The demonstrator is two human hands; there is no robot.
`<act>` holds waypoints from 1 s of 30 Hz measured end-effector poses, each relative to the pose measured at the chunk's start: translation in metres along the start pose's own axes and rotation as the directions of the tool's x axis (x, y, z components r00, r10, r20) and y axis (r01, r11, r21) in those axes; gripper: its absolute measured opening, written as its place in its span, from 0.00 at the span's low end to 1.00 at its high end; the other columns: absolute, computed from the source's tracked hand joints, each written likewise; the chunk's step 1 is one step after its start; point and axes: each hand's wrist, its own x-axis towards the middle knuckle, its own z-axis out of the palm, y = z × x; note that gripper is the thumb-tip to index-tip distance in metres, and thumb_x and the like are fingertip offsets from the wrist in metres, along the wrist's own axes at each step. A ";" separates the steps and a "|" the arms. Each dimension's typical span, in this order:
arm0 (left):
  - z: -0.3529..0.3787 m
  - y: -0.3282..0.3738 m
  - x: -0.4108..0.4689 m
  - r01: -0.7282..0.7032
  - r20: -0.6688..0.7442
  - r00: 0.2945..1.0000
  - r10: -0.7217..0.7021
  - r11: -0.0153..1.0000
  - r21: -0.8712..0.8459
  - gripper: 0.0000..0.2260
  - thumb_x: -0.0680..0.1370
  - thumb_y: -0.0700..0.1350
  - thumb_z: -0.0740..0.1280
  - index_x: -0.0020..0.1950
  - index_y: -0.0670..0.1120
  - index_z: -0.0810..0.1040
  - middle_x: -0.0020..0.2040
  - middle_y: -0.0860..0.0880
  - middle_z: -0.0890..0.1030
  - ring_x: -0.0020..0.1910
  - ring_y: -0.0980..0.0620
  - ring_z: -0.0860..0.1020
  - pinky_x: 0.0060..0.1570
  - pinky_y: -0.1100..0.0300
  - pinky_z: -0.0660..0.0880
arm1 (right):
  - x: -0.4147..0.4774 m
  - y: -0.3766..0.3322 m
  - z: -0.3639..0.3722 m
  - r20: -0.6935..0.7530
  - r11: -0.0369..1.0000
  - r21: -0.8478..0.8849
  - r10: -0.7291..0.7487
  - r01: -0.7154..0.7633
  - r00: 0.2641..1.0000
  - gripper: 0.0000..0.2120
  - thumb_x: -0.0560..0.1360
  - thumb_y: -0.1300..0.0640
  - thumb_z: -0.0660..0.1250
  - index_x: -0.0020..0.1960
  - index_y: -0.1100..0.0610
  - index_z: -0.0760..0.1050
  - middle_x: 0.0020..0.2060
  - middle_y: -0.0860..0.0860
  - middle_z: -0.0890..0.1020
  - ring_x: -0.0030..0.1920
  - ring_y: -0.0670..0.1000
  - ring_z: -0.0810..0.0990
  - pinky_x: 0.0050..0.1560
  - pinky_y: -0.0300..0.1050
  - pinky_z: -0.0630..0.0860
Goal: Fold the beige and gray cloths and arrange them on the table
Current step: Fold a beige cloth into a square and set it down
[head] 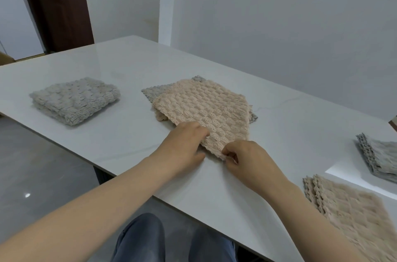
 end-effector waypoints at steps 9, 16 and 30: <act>-0.003 0.001 0.018 -0.045 -0.086 0.995 0.046 0.999 0.016 0.06 0.72 0.39 0.65 0.46 0.42 0.80 0.45 0.45 0.79 0.48 0.43 0.76 0.49 0.49 0.72 | -0.004 0.008 -0.025 -0.101 1.000 0.021 -0.007 0.009 0.995 0.09 0.73 0.58 0.61 0.49 0.52 0.79 0.43 0.45 0.81 0.45 0.47 0.77 0.46 0.44 0.74; -0.035 -0.003 0.025 0.026 -0.149 0.989 -0.022 0.999 0.028 0.07 0.77 0.40 0.62 0.48 0.43 0.79 0.45 0.47 0.81 0.47 0.46 0.78 0.46 0.51 0.74 | 0.003 0.012 -0.062 -0.245 1.000 0.020 0.002 0.003 0.970 0.04 0.73 0.56 0.63 0.44 0.50 0.76 0.39 0.44 0.79 0.41 0.47 0.76 0.40 0.42 0.72; -0.134 0.031 0.034 -0.063 -0.495 0.867 0.056 0.998 0.003 0.06 0.80 0.43 0.59 0.51 0.44 0.75 0.42 0.49 0.80 0.41 0.48 0.76 0.39 0.55 0.69 | 0.016 0.000 -0.173 -0.542 0.998 -0.016 -0.066 0.069 0.838 0.04 0.74 0.59 0.61 0.47 0.55 0.74 0.34 0.48 0.77 0.38 0.52 0.75 0.37 0.46 0.71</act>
